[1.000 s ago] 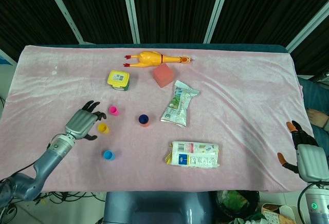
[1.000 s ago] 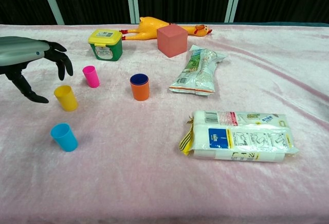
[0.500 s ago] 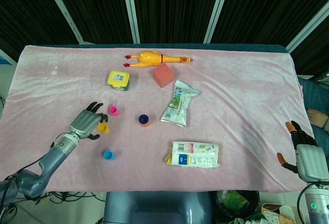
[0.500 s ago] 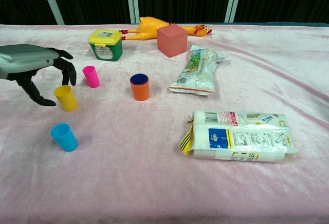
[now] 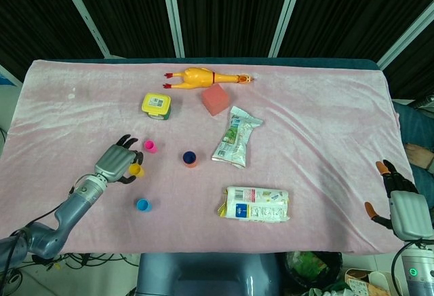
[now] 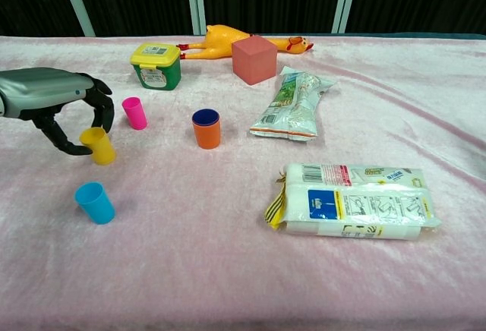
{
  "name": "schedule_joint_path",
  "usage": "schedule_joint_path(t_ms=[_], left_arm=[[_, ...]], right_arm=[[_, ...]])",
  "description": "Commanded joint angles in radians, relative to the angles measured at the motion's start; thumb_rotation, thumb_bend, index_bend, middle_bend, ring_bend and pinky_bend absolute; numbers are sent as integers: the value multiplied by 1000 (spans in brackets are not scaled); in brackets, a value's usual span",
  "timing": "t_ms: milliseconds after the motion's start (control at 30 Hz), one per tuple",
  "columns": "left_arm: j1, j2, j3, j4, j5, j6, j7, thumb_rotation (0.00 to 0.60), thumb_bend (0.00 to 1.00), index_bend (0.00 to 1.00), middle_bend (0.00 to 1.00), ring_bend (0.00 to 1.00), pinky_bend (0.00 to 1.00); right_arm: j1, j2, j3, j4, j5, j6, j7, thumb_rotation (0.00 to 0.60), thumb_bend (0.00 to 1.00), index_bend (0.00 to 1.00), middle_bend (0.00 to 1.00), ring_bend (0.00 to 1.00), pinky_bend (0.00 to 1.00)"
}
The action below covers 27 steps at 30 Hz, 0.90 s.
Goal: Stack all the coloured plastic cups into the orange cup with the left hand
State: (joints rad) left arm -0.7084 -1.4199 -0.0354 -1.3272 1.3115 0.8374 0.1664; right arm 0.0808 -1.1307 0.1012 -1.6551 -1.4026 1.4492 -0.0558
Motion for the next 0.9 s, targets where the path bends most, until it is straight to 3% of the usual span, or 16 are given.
schedule_joint_path(t_ms=[33, 433, 467, 700, 900], left_arm=[[5, 10, -6, -11, 9, 21, -9, 600, 260, 477, 517, 91, 65], [-12, 70, -61, -114, 45, 92, 7, 600, 261, 475, 516, 94, 71], [-39, 68, -96, -136, 55, 98, 3, 600, 261, 475, 516, 94, 71], [-132, 44, -175, -131, 4, 28, 9, 600, 261, 475, 518, 94, 73], [-179, 18, -191, -123, -15, -16, 6, 600, 261, 478, 520, 94, 74]], right_arm=[[0, 0, 0, -1, 0, 1, -1, 600, 237, 36, 45, 159, 214], [-1, 1, 2, -2, 2, 3, 2, 600, 240, 36, 45, 160, 214], [-2, 2, 2, -2, 2, 4, 2, 600, 240, 36, 45, 160, 214], [-2, 1, 2, 0, 2, 4, 2, 600, 239, 36, 45, 160, 214], [-2, 1, 2, 1, 4, 2, 2, 600, 241, 36, 45, 160, 214]])
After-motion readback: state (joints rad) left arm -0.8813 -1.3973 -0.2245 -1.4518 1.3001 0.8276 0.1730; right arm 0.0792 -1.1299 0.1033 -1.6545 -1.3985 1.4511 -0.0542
